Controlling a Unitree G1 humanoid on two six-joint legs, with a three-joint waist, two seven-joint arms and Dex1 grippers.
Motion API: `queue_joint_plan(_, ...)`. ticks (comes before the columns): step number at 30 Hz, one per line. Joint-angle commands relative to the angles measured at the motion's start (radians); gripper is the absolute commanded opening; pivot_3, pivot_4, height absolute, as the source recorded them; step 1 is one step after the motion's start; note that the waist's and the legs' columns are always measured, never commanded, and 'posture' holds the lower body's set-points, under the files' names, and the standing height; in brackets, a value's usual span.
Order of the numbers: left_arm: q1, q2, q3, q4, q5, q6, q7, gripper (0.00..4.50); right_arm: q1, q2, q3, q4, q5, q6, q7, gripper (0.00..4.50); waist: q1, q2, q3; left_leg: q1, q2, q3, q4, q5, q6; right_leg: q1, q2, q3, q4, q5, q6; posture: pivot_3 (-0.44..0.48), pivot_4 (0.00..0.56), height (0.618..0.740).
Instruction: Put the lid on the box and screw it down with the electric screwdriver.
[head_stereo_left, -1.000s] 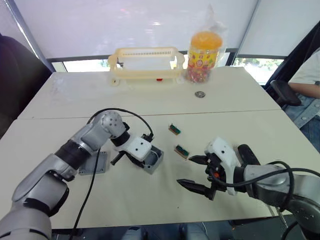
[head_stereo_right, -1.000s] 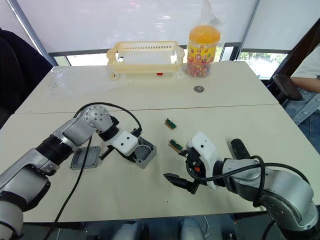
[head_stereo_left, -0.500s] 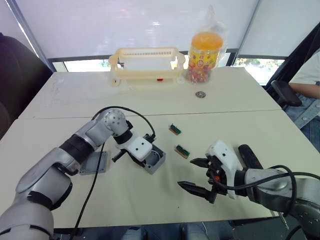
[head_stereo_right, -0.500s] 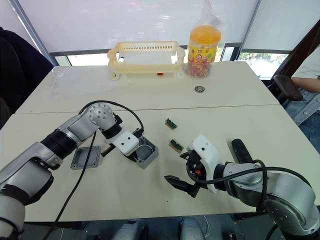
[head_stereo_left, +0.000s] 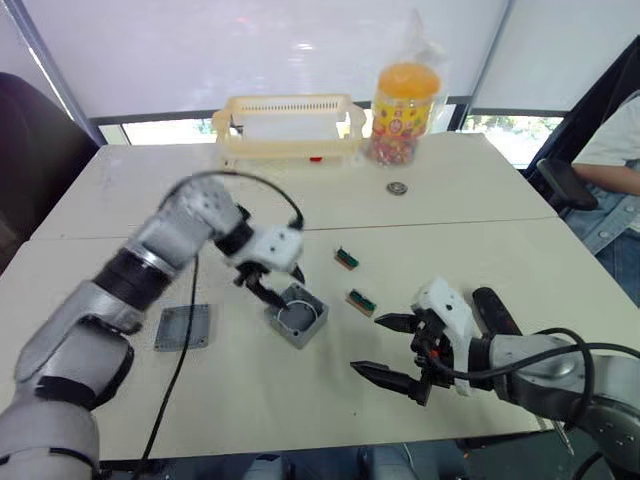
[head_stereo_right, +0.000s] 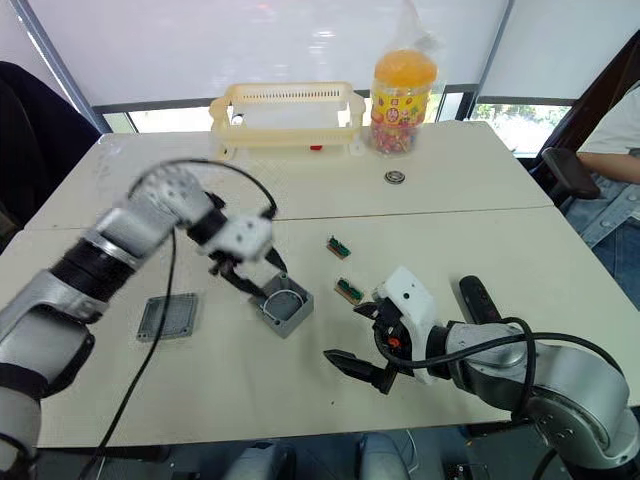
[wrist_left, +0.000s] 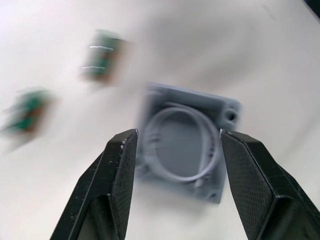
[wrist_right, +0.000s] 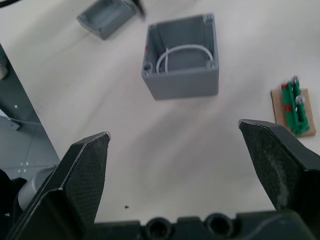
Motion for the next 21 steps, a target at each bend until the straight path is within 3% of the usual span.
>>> queue_joint_plan(1, 0.027, 0.079, 0.196, -0.046, -0.009, 0.280, 0.192, 2.91, -0.074, -0.011, -0.011, 0.023, 0.019, -0.069, 0.092, 4.50, -0.004, 0.000, 0.000, 0.001, 0.000, 0.000, 0.000, 0.000, 0.000, 0.000, 0.000, 0.000, 0.000, 0.000, 0.000, 0.000, 0.150, 0.740)
queue_joint_plan(3, 0.108, 0.152, 0.277, -0.116, 0.007, 0.459, 0.298, 3.49, -0.126, -0.034, 0.016, 0.061, 0.001, -0.091, 0.167, 4.50, -0.006, 0.000, 0.000, 0.002, 0.001, 0.000, 0.000, 0.000, 0.001, 0.000, 0.000, 0.000, 0.002, 0.000, 0.000, 0.000, 0.150, 0.740)
queue_joint_plan(5, 0.214, 0.239, 0.351, -0.235, -0.003, 0.647, 0.360, 4.48, -0.175, -0.062, 0.049, 0.098, -0.030, -0.117, 0.248, 4.50, -0.020, 0.001, 0.000, 0.004, 0.001, 0.000, -0.001, -0.001, 0.002, 0.000, 0.000, 0.002, 0.004, -0.001, 0.001, 0.000, 0.150, 0.740)
queue_joint_plan(8, 0.302, 0.311, 0.442, -0.334, 0.009, 1.000, 0.503, 4.48, -0.254, -0.071, 0.105, 0.169, -0.081, -0.154, 0.338, 4.50, -0.022, -0.004, 0.003, 0.004, 0.001, -0.001, -0.001, -0.001, 0.002, -0.001, 0.001, 0.003, 0.007, -0.002, 0.002, 0.000, 0.150, 0.740)
queue_joint_plan(12, 0.441, 0.352, 0.578, -0.443, 0.000, 1.323, 0.649, 4.48, -0.313, -0.077, 0.184, 0.203, -0.142, -0.192, 0.449, 4.50, -0.013, -0.006, 0.004, 0.003, 0.001, -0.001, 0.000, -0.001, 0.002, -0.001, 0.000, 0.003, 0.007, -0.002, 0.002, 0.000, 0.150, 0.740)
queue_joint_plan(16, 0.623, 0.292, 0.729, -0.493, -0.072, 1.368, 0.789, 4.48, -0.355, -0.059, 0.262, 0.225, -0.219, -0.229, 0.499, 4.50, -0.017, -0.005, 0.004, 0.005, 0.001, 0.000, -0.001, -0.001, 0.001, -0.002, -0.001, 0.006, 0.008, -0.002, 0.002, 0.000, 0.150, 0.740)
queue_joint_plan(21, 0.705, 0.208, 0.826, -0.476, -0.179, 1.368, 0.966, 4.48, -0.361, -0.038, 0.290, 0.236, -0.274, -0.254, 0.522, 4.50, 0.006, -0.007, 0.004, 0.005, 0.002, -0.001, -0.001, 0.000, -0.002, -0.003, -0.001, 0.007, 0.008, -0.001, 0.001, 0.000, 0.150, 0.740)
